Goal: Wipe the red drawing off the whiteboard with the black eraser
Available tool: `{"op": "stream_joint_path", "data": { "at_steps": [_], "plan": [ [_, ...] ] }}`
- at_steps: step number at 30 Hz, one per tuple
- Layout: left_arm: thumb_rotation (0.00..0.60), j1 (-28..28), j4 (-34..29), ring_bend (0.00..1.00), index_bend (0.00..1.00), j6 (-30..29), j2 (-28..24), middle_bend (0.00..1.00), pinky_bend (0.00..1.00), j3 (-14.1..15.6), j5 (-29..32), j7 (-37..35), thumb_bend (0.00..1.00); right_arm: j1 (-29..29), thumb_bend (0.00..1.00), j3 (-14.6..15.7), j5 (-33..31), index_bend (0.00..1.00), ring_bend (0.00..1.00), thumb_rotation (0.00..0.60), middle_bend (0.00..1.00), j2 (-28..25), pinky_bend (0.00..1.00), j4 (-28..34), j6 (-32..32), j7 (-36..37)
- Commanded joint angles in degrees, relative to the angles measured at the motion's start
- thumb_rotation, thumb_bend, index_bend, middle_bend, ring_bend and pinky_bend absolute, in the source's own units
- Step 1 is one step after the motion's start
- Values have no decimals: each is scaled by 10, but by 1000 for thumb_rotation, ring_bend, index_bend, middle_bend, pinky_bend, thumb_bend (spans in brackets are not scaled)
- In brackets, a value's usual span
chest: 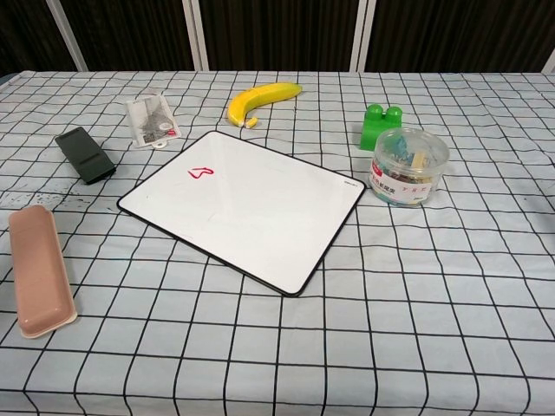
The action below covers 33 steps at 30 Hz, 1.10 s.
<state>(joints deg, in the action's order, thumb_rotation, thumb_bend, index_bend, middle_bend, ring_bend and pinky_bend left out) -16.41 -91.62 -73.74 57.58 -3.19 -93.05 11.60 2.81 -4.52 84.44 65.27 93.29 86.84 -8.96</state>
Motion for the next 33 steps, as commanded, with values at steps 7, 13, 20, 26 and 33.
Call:
{"op": "stream_joint_path", "data": {
  "at_steps": [7, 13, 20, 26, 33],
  "plan": [
    [600, -118, 67, 0, 41, 147, 16, 82, 0, -29, 25, -41, 116, 0, 30, -2, -6, 0, 165, 600, 84, 1, 183, 0, -3, 0],
    [600, -163, 139, 0, 42, 175, 52, 82, 0, -29, 7, -72, 116, 0, 30, -4, -10, 0, 165, 600, 84, 1, 183, 1, -3, -1],
    [600, -204, 234, 0, 47, 208, 113, 82, 0, -19, 4, -119, 114, 0, 30, -6, -17, 0, 165, 600, 84, 1, 183, 0, -5, 0],
    [600, -234, 325, 0, 47, 224, 167, 82, 0, -6, -7, -188, 113, -1, 30, -9, -25, 0, 165, 600, 84, 1, 183, -2, -5, 0],
    [600, -258, 402, 0, 47, 234, 211, 91, 1, 21, -27, -246, 98, -2, 31, -13, -34, 0, 166, 600, 84, 1, 183, -3, -4, -2]
  ]
}}
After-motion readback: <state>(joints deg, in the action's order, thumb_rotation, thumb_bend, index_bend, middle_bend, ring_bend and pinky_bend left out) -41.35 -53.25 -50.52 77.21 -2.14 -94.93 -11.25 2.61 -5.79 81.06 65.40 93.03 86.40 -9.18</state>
